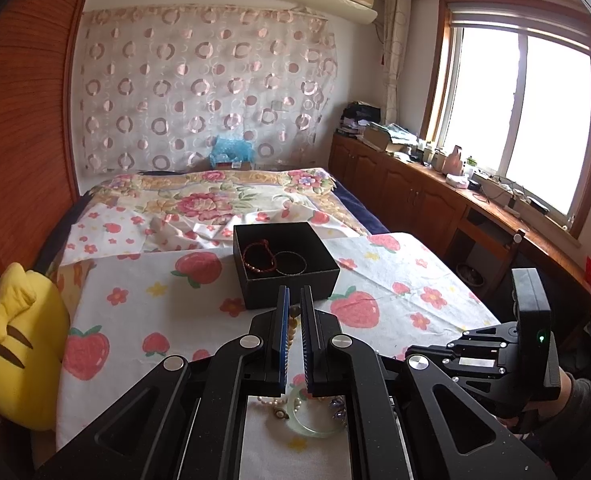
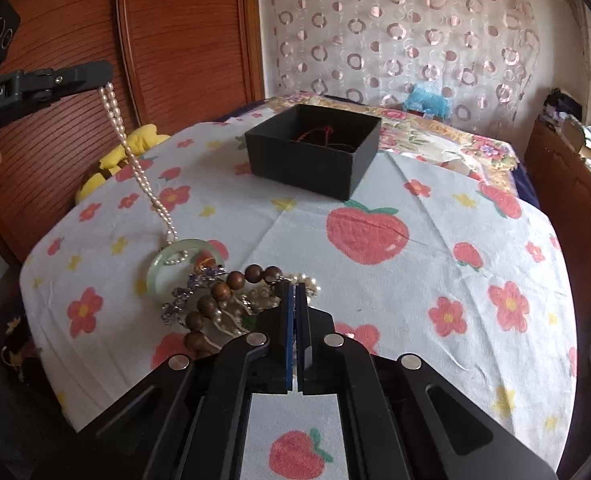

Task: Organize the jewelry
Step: 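Lift the pearl necklace with the left gripper while the right gripper grasps the brown bead bracelet, then carry the necklace and bead bracelet over the black box and open both grippers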

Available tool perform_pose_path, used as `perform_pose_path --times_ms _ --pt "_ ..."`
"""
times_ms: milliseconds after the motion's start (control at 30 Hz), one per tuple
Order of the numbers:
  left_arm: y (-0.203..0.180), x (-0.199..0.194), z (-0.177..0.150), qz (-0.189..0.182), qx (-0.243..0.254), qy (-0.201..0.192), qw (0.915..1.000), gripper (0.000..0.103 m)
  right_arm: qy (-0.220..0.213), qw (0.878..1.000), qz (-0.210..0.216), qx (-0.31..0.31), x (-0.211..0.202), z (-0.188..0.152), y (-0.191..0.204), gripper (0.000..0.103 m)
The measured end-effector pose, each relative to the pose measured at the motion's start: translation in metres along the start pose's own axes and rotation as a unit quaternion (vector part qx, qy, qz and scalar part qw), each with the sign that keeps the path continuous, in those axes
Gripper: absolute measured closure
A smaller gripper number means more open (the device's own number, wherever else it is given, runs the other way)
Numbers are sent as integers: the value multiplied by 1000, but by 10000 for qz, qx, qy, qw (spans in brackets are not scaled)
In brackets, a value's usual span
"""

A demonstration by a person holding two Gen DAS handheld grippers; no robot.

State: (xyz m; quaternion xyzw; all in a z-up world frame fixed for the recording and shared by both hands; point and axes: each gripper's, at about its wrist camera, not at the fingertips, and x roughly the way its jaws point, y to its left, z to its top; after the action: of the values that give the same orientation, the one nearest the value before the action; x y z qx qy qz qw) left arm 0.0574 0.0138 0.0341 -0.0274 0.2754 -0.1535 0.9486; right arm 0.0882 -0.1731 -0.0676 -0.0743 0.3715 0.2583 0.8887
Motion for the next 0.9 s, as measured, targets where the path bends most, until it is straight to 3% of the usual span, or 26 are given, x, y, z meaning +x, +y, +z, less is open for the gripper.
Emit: perform_pose_path --times_ms 533,900 --pt "4 1 -2 26 -34 -64 10000 98 -677 9961 -71 -558 -38 63 16 102" --pt "3 -1 14 27 19 -222 9997 98 -857 9934 -250 -722 -45 90 16 102"
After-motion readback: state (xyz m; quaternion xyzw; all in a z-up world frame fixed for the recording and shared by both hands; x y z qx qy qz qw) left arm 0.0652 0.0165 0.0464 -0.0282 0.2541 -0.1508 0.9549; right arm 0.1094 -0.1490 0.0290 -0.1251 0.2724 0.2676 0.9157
